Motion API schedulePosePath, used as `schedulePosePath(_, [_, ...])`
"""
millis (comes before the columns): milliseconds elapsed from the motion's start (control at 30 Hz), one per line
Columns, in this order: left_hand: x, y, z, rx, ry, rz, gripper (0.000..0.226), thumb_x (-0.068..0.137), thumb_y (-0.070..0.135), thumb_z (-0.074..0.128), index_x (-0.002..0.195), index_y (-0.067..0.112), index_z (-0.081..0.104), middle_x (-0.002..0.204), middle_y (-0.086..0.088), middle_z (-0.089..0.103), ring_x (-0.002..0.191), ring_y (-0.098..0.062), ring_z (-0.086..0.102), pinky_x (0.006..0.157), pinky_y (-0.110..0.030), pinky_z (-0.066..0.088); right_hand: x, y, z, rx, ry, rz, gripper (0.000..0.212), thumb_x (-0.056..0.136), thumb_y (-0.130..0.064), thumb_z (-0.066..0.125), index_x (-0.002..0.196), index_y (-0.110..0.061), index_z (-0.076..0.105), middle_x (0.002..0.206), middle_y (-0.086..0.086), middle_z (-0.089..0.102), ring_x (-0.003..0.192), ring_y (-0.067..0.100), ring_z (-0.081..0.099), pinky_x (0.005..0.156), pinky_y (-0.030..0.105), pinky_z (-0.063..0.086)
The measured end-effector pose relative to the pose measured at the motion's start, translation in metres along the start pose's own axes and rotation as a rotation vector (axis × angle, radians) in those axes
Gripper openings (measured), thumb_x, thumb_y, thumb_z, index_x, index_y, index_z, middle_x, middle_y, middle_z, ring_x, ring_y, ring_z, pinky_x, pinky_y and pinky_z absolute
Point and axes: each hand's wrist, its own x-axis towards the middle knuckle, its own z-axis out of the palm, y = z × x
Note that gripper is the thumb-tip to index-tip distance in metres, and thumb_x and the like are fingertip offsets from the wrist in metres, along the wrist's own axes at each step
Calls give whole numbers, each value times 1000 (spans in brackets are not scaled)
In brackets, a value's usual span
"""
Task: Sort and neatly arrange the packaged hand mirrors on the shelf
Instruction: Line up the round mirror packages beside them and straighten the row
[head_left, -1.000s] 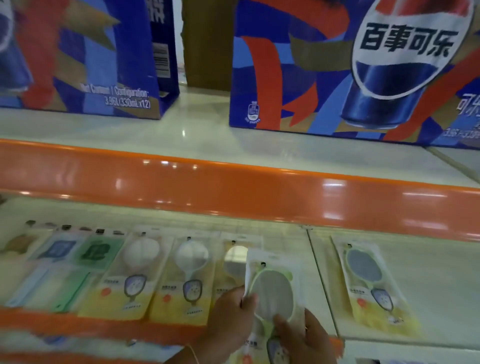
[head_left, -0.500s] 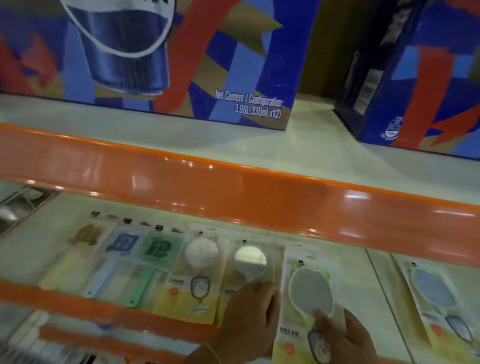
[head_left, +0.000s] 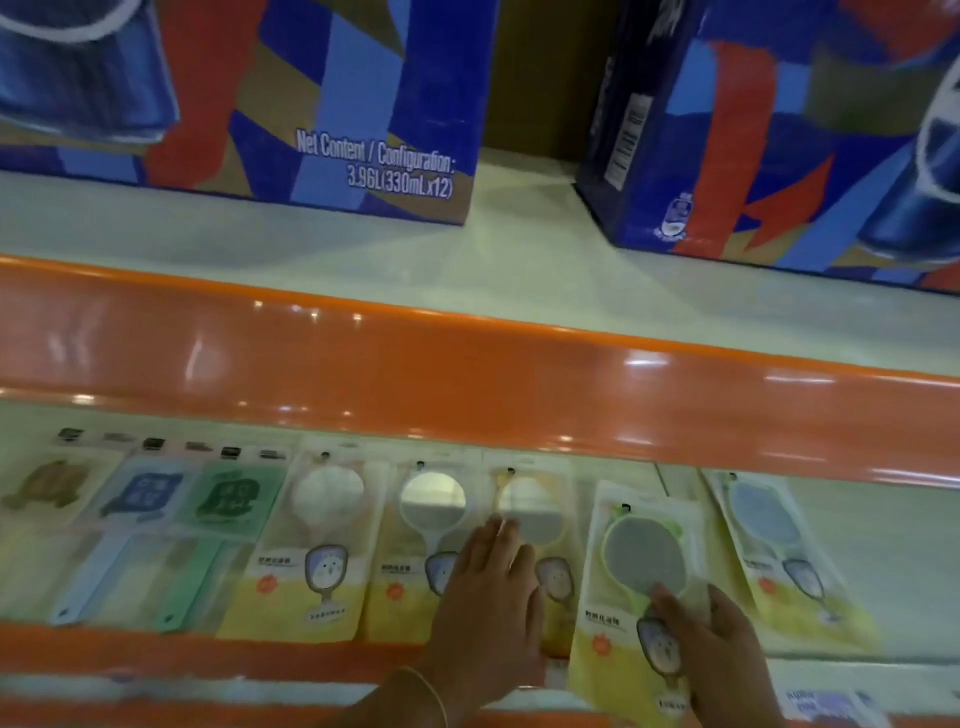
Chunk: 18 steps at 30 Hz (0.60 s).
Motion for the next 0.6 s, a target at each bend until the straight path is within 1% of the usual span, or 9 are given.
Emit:
schedulePosePath(100, [4,10,12,52,-49,20,46,93,44,40,121,17,63,141,-7,51,133,-28,44,108,-41,34,23,3,-12,-49,-34,-47,11,84,-21,72,80,-12,68,72,9,72,77,31,67,71,44,54])
schedulePosePath(167, [4,16,18,75,-91,24,51,93,49,38,127,17,60,143,-7,48,135,-28,42,108,-45,36,36,3,-14,-119,-67,-91,14,86,-23,69,83,-11,63,77,9,70,76,26,66,73,44,54])
schedulePosePath(233, [3,19,20,97,-127,21,55,93,52,38,133,18,55,145,-6,47,135,-29,42,105,-47,40,48,3,-12,-189,-83,-118,16,87,-24,67,84,-10,59,77,9,66,71,21,61,69,37,51])
schedulePosePath(300, [2,19,21,127,-140,22,57,94,55,36,137,20,51,146,-5,46,136,-29,41,106,-48,40,58,1,-6,-321,-74,-151,23,88,-31,65,95,-9,59,80,7,67,71,19,60,62,31,46])
schedulePosePath(333, [2,19,21,145,-138,23,57,95,55,33,137,21,51,146,-4,46,136,-29,40,106,-49,39,63,-1,-3,-381,-69,-162,31,87,-36,64,105,-11,59,88,6,69,76,21,62,62,29,45])
schedulePosePath(400, [2,18,23,176,-145,24,57,96,55,26,136,23,52,146,-3,46,137,-28,39,110,-48,35,70,-2,2,-460,-70,-188,53,87,-42,63,130,-15,50,108,9,68,94,27,64,73,30,48])
schedulePosePath(433, [2,18,24,187,-151,27,57,97,54,24,136,24,51,147,-3,45,138,-28,37,114,-48,31,73,-1,4,-507,-66,-228,60,87,-42,62,137,-15,44,115,12,65,100,30,62,80,33,50])
schedulePosePath(533, [1,18,28,201,-142,32,54,97,52,25,138,25,48,151,-2,39,142,-26,29,116,-49,19,73,7,10,-727,-3,-433,62,87,-44,58,142,-19,41,135,15,52,118,34,50,98,41,42])
schedulePosePath(600, [1,19,27,207,-139,32,53,96,51,29,137,24,49,149,-3,41,142,-26,30,114,-50,21,66,11,13,-833,-68,-492,60,89,-53,50,144,-31,37,153,9,30,135,33,31,108,44,31])
